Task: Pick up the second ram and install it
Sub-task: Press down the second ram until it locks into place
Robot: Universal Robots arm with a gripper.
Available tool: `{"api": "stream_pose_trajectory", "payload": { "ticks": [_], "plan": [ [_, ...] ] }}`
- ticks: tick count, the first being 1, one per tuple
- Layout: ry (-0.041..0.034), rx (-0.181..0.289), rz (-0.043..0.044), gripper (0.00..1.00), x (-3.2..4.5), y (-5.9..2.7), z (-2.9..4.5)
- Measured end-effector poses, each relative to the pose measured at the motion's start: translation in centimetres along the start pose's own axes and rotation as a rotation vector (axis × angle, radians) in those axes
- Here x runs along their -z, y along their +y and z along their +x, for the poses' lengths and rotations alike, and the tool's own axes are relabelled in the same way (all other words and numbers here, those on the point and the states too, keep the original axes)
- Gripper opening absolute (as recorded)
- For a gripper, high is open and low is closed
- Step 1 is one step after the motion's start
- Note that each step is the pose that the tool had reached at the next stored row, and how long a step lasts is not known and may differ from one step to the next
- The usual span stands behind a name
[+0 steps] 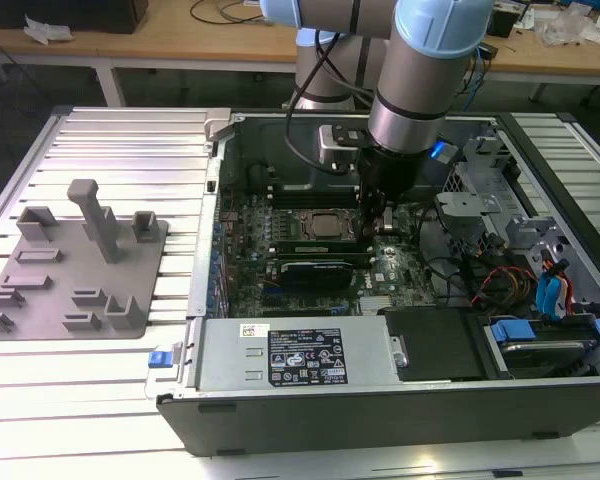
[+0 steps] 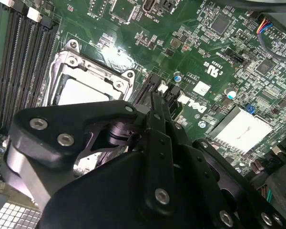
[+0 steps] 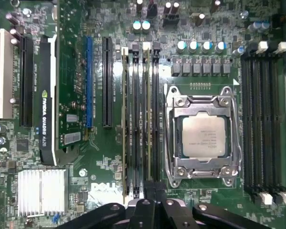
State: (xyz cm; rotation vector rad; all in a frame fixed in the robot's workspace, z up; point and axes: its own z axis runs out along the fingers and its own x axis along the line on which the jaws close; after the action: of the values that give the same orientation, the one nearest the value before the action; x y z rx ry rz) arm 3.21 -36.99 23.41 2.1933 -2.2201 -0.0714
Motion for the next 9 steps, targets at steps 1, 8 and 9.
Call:
{"api": "stream_pose_trajectory", "payload": {
  "ticks": [1, 8, 9],
  "plan": [
    [0.001, 0.0, -0.0002, 0.08, 0.62, 0.03, 0.0],
    [0.0017, 0.0, -0.0002, 0.08, 1.25, 0.42, 0.0],
    [0.0017, 0.0, -0.0002, 0.08, 1.24, 0.65, -0.01]
  ]
}}
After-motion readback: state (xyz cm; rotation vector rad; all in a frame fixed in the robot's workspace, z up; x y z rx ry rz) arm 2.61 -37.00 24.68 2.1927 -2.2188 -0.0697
